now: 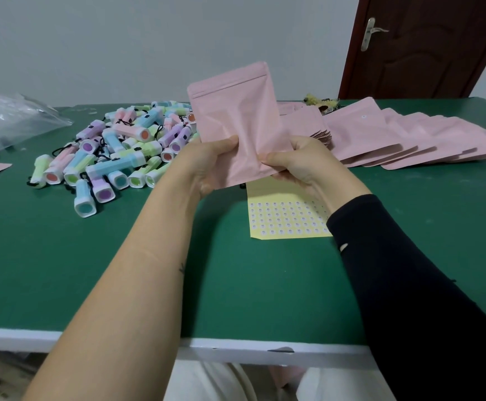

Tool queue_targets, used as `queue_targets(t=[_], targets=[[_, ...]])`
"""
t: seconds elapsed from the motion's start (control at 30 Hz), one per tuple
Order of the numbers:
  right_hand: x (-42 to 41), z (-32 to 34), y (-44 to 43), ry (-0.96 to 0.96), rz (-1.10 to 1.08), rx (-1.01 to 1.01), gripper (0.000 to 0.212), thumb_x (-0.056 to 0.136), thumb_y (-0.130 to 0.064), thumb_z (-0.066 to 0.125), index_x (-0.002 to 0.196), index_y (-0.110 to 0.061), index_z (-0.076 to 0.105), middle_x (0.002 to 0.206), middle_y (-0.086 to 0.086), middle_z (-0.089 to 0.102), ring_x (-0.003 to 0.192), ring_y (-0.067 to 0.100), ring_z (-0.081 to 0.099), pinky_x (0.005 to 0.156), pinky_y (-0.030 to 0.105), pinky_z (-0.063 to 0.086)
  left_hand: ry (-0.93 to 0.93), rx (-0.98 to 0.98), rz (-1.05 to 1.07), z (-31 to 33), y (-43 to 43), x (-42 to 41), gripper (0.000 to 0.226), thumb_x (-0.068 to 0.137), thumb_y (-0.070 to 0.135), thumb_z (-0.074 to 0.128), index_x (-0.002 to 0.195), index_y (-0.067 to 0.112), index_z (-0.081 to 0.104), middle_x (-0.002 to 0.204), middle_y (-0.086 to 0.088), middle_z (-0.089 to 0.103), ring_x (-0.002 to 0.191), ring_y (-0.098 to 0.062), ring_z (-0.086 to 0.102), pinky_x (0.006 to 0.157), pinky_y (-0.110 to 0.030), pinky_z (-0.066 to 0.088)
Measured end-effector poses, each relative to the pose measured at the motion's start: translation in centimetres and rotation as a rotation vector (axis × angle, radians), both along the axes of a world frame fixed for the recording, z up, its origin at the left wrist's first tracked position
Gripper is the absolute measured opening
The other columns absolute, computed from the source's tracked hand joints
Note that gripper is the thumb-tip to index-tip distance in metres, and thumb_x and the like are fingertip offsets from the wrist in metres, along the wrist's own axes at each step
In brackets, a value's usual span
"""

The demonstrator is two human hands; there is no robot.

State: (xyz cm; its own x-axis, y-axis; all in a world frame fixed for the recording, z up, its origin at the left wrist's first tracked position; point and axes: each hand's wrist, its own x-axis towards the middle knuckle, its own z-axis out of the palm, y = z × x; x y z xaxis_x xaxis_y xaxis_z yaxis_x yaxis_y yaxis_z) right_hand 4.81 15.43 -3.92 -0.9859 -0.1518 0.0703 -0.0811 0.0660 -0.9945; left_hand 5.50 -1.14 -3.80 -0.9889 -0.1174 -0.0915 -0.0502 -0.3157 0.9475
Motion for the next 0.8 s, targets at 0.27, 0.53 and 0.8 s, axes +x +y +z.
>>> queue_targets(t=[0.27, 0.53, 0.8], targets=[[0.1, 0.0, -0.2, -0.085, -0.018, -0.022, 0.007, 0.093, -0.024, 0.064, 0.087, -0.022, 0.067, 0.086, -0.006, 0.071, 0.075, 0.01, 0.066, 0.059, 0.025, 0.059, -0.029, -0.144, 0.028, -0.3, -0.6, -0.1, 0.012, 0.09, 0.007, 0.067, 0.098, 0.017, 0.067, 0.081, 0.003, 0.077, 0.069, -0.015, 0.074, 0.05, -0.033, 0.057], [-0.3, -0.4, 0.6, -0.099, -0.046, 0.093, 0.027, 0.097, -0.01, 0.051, 0.12, -0.003, 0.064, 0.104, 0.013, 0.073, 0.067, 0.012, 0.062, 0.069, 0.026, 0.059, 0.096, -0.835, 0.425, -1.3, -2.6, -0.9, 0.044, 0.086, 0.022, 0.069, 0.127, 0.012, 0.057, 0.114, 0.002, 0.062, 0.11, -0.025, 0.06, 0.085, -0.029, 0.044], [-1.9, -2.3, 5.0, 0.215, -0.207, 0.573, 0.022, 0.097, -0.008, 0.05, 0.104, -0.022, 0.066, 0.098, -0.003, 0.069, 0.08, 0.006, 0.066, 0.077, 0.023, 0.053, 0.038, -1.341, 0.541, -2.0, -2.4, -0.8, 0.046, 0.095, 0.025, 0.056, 0.14, 0.017, 0.049, 0.142, -0.012, 0.049, 0.133, -0.034, 0.039, 0.107, -0.043, 0.033]])
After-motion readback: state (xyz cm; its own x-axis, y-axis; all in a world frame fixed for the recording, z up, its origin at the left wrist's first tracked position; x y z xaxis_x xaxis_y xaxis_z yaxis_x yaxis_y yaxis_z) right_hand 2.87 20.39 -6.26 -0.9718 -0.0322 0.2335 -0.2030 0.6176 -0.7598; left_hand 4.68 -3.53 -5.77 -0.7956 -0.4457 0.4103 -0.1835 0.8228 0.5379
